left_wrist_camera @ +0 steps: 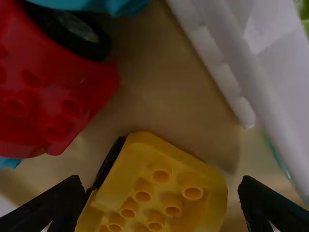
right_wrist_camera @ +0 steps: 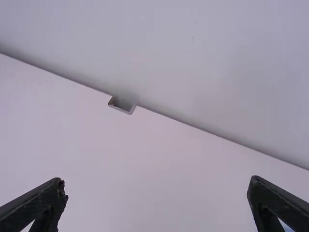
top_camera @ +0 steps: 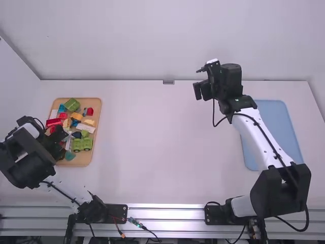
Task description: Assemble lego blocks to make yellow taxi
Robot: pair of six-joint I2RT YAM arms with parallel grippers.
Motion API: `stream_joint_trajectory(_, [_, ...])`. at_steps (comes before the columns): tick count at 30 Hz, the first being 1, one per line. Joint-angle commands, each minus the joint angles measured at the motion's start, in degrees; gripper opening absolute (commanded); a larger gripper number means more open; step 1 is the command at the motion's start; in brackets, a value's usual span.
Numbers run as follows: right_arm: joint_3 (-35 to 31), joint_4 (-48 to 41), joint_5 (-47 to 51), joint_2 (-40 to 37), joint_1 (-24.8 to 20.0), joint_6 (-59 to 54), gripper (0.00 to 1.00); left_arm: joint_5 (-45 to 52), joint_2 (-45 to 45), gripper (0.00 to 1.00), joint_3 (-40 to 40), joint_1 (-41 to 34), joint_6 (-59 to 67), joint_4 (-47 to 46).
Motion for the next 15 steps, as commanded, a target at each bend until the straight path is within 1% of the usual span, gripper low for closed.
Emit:
stream_joint_trajectory(1, [1.6,0.5,-0.1,0.0,0.1,0.2,0.99,0.1,0.9,0.85,-0.4,0.2,2.0,-0.6])
stream_joint_trajectory(5, [1.6,1.1,-0.1,0.0,1.0,0.2,0.99,0.6,0.9,0.85,-0.4,1.0,2.5,-0.4])
stream_joint_trajectory(8, [1.6,1.2,0.1,0.0,1.2,0.2,0.99,3.7,0.9,0.88,-0.4,2.0,2.6,0.1])
stream_joint_trajectory(13, [1.6,1.4,0.1,0.0,1.9,0.2,0.99,4.2,0.9,0.9,-0.3,3.2,2.8,0.2])
stream_joint_trajectory(15, [1.6,1.7,0.1,0.0,1.7,0.2,0.99,4.9,0.9,0.89,0.0,3.2,4.7,-0.1])
